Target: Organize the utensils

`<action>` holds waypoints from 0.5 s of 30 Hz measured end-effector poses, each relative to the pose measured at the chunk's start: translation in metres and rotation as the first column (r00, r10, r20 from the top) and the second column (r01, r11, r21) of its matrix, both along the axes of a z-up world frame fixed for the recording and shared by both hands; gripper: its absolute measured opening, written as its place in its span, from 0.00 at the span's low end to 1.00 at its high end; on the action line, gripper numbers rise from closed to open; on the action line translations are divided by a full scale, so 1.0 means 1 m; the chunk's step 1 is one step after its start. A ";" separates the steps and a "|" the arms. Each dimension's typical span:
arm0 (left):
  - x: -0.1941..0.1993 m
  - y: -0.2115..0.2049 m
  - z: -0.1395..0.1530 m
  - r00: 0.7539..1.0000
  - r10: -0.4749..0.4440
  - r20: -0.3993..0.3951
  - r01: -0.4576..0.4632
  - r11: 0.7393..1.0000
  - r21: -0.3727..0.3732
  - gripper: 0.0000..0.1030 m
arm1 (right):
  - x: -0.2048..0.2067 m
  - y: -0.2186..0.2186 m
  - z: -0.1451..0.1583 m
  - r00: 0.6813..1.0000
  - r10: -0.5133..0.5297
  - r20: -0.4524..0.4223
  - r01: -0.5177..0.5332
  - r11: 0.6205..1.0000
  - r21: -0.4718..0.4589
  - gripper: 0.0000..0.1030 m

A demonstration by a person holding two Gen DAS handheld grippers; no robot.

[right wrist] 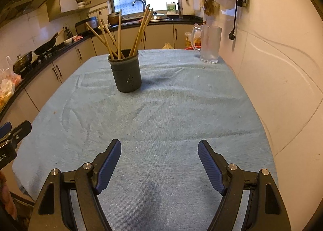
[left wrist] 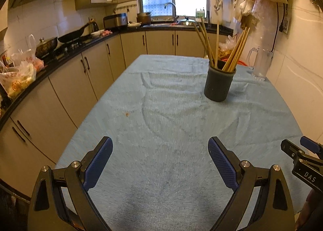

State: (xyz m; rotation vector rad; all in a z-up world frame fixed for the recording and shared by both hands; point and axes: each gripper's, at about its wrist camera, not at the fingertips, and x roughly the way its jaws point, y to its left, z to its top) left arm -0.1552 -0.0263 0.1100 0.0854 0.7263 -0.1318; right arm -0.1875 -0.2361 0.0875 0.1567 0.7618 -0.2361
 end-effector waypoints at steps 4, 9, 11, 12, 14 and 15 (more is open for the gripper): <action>0.009 0.004 -0.010 1.000 0.001 -0.030 -0.001 1.000 -0.017 0.92 | 0.008 0.004 -0.005 1.000 0.010 -0.019 -0.010 1.000 -0.008 0.80; 0.018 0.009 -0.019 0.998 0.006 -0.062 -0.009 0.999 -0.037 0.92 | 0.018 0.013 -0.011 0.999 0.024 -0.043 -0.025 0.999 -0.022 0.80; 0.021 0.011 -0.022 0.997 0.009 -0.071 -0.012 0.999 -0.042 0.92 | 0.021 0.015 -0.012 0.998 0.027 -0.049 -0.028 0.999 -0.026 0.80; 0.023 0.012 -0.024 0.997 0.010 -0.076 -0.014 0.999 -0.045 0.92 | 0.023 0.017 -0.013 0.998 0.028 -0.053 -0.029 0.999 -0.028 0.80; 0.024 0.014 -0.026 0.996 0.012 -0.084 -0.016 0.999 -0.052 0.92 | 0.025 0.018 -0.015 0.998 0.031 -0.058 -0.033 0.999 -0.030 0.80; 0.025 0.015 -0.028 0.996 0.013 -0.087 -0.018 0.998 -0.054 0.92 | 0.026 0.019 -0.015 0.998 0.033 -0.061 -0.034 0.999 -0.031 0.80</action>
